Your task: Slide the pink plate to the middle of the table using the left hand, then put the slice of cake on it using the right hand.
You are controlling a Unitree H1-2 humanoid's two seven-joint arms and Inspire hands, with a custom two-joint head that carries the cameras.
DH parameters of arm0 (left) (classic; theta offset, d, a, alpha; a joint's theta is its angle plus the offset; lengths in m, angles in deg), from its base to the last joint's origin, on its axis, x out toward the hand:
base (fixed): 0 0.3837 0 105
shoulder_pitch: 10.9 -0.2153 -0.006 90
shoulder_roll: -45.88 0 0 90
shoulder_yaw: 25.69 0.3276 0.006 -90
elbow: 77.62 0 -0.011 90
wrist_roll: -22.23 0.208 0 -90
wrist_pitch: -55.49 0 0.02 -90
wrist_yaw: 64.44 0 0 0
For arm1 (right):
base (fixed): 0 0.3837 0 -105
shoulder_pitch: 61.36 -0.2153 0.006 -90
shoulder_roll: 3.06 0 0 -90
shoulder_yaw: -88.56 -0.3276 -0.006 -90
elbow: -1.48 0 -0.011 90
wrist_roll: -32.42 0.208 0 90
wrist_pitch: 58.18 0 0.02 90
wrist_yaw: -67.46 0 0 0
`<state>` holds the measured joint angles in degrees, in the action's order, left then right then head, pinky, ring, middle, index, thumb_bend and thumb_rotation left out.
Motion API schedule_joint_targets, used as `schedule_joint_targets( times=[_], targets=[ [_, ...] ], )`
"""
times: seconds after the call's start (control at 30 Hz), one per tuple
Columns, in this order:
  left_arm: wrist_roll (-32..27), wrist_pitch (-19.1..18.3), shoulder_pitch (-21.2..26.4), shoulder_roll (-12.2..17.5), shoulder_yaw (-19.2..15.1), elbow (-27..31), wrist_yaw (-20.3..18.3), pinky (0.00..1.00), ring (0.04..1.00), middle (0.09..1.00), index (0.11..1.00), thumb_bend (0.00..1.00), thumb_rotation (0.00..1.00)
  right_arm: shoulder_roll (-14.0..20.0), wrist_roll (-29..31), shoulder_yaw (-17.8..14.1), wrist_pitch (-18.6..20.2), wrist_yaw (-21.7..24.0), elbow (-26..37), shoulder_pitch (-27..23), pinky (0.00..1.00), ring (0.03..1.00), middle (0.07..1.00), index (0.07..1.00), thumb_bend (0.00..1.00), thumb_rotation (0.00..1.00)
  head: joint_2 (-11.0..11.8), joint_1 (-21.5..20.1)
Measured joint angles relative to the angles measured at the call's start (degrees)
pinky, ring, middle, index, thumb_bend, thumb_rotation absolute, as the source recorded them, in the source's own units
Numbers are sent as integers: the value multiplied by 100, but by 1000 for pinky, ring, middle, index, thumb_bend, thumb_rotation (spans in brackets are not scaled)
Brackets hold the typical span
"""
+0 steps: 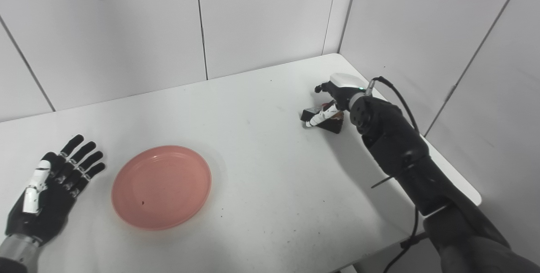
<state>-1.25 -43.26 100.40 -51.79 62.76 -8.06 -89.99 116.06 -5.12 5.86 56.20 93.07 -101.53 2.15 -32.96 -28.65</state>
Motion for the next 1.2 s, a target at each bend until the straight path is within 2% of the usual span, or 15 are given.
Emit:
schedule_joint_targets(
  times=[0.07,0.23,0.4,0.43,0.47,0.57,0.67,0.7,0.73,0.8,0.83,0.9,1.0,1.07,1.2],
  targets=[
    [0,-2,1,0,1,0,-1,888,892,911,906,474,908,-12,13,66,-15,-21,-22,-13,726,850,890,838,993,383,-9,17],
    [0,-2,1,2,7,-1,-2,879,892,912,908,478,902,-12,15,197,-103,-131,-88,-103,650,793,861,821,947,303,-35,44],
    [1,-111,-51,5,16,151,24,880,890,909,904,468,901,-12,48,222,-189,-178,-234,-130,760,852,882,799,901,208,-44,44],
    [1,-120,-55,4,17,156,25,885,894,911,906,466,904,-12,55,224,-197,-178,-233,-131,599,722,802,797,885,183,-44,44],
    [1,-135,-55,4,17,156,26,889,896,913,909,466,907,-12,64,232,-199,-178,-234,-137,566,689,777,796,873,178,-44,44],
    [0,-145,-53,3,18,156,24,894,898,915,911,464,916,-10,80,265,-210,-183,-274,-196,566,647,723,792,814,137,-96,35],
    [0,-147,-53,3,20,157,20,880,890,909,905,467,902,67,-3,406,-206,-85,-267,-272,608,658,717,740,742,104,-97,35],
    [0,-157,-53,3,21,166,22,876,891,911,907,468,899,102,-29,457,-205,-38,-265,-293,553,607,668,706,713,42,-97,35],
    [0,-173,-54,3,22,179,26,874,891,912,908,468,898,134,-49,495,-204,10,-268,-309,534,589,651,694,703,21,-97,35],
    [2,-196,-69,4,27,215,42,882,893,915,910,462,909,149,-59,509,-200,-3,-399,-367,469,513,532,676,593,5,-97,35],
    [2,-206,-80,1,33,240,64,886,894,915,909,460,912,149,-60,506,-181,-6,-481,-417,464,503,492,590,550,2,-123,61],
    [2,-232,-96,0,48,278,69,891,893,914,907,456,915,165,-63,497,-83,21,-542,-451,454,501,471,535,526,0,-123,62],
    [1,-233,-110,1,43,294,71,895,894,912,907,459,917,170,-63,488,24,20,-545,-451,452,511,476,513,523,0,-149,44],
    [1,-233,-109,3,43,291,68,896,896,914,910,459,918,169,-63,484,75,21,-546,-451,437,424,503,534,513,0,-149,44],
    [0,-233,-106,5,43,283,55,891,895,913,908,462,917,177,-118,476,159,36,-562,-451,421,389,510,548,509,0,-158,35]
  ],
)
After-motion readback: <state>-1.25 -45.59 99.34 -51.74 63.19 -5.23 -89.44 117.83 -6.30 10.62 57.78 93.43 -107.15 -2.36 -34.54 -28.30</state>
